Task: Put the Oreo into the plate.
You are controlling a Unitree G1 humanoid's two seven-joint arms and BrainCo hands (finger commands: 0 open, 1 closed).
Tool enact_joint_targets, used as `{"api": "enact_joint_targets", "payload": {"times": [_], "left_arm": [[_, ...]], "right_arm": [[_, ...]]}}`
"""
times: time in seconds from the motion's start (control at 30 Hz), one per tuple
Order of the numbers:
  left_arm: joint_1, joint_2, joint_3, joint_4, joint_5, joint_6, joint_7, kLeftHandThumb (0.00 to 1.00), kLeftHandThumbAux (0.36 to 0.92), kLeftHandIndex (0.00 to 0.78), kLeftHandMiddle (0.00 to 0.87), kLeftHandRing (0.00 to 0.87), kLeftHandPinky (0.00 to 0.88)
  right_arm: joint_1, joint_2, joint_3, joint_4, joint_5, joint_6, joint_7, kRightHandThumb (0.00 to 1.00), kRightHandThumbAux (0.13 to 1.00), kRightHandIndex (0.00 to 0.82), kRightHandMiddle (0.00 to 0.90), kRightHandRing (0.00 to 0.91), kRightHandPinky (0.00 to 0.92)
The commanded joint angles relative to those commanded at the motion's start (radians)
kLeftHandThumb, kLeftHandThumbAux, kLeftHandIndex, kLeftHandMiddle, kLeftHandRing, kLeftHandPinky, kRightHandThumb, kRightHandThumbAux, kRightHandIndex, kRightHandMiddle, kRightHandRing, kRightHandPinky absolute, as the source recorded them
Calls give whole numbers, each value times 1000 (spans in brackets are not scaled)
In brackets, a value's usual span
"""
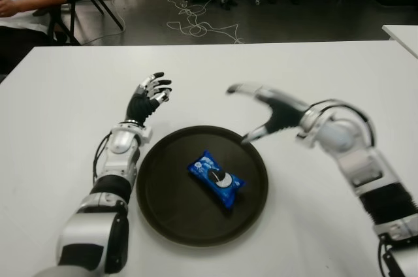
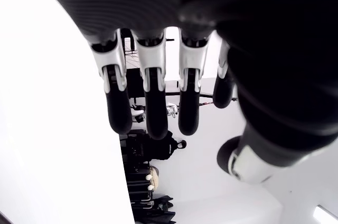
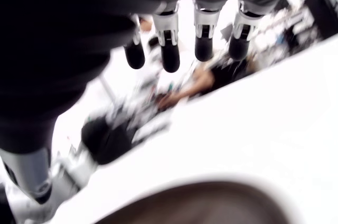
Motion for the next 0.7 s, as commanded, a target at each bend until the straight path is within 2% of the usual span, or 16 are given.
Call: {"api": "enact_joint_targets", "payload": {"times": [0.1, 0.17, 0.2, 0.27, 0.33, 0.4, 0.5, 0.57, 0.63, 0.7], "left_arm": [[1, -2, 2, -4, -3, -3, 0, 44, 712, 192, 272, 270, 306], [1, -2, 2, -5, -3, 1, 1, 42, 706, 195, 274, 269, 303], [0, -1, 1, -5, -2, 4, 2, 41, 704, 196, 275, 269, 300], [-1, 1, 0, -6, 0, 9, 4, 39, 697, 199, 278, 270, 299], [1, 0, -1, -6, 1, 12, 5, 38, 687, 200, 278, 271, 300], [1, -1, -1, -6, 1, 15, 6, 47, 682, 202, 275, 269, 297], [0, -3, 0, -6, -1, 21, 4, 56, 685, 209, 279, 268, 296], [-1, -3, 1, -6, -2, 23, 3, 60, 686, 212, 282, 268, 296], [-2, -2, 2, -6, -3, 23, -1, 58, 680, 210, 283, 266, 289], [-3, 1, 1, -5, -3, 24, -6, 52, 673, 205, 281, 263, 283]], "right_arm": [[15, 26, -57, 32, 36, 11, -65, 0, 619, 0, 0, 0, 6], [-14, 40, -94, 210, 56, -62, -130, 0, 626, 0, 2, 0, 17], [-45, 60, -116, 341, 70, -109, -176, 0, 629, 0, 3, 0, 23], [-98, 91, -149, 527, 89, -176, -252, 0, 640, 10, 30, 25, 40], [-147, 115, -182, 691, 101, -226, -342, 0, 656, 35, 71, 66, 71], [-184, 130, -203, 828, 97, -252, -434, 0, 692, 105, 156, 152, 153], [-211, 135, -193, 955, 62, -234, -539, 0, 742, 177, 231, 238, 251], [-221, 136, -184, 994, 51, -232, -568, 0, 761, 203, 257, 267, 284], [-243, 154, -198, 1029, 73, -165, -579, 0, 777, 240, 299, 315, 341], [-265, 175, -241, 1033, 133, -113, -556, 0, 786, 269, 334, 356, 386]]}}
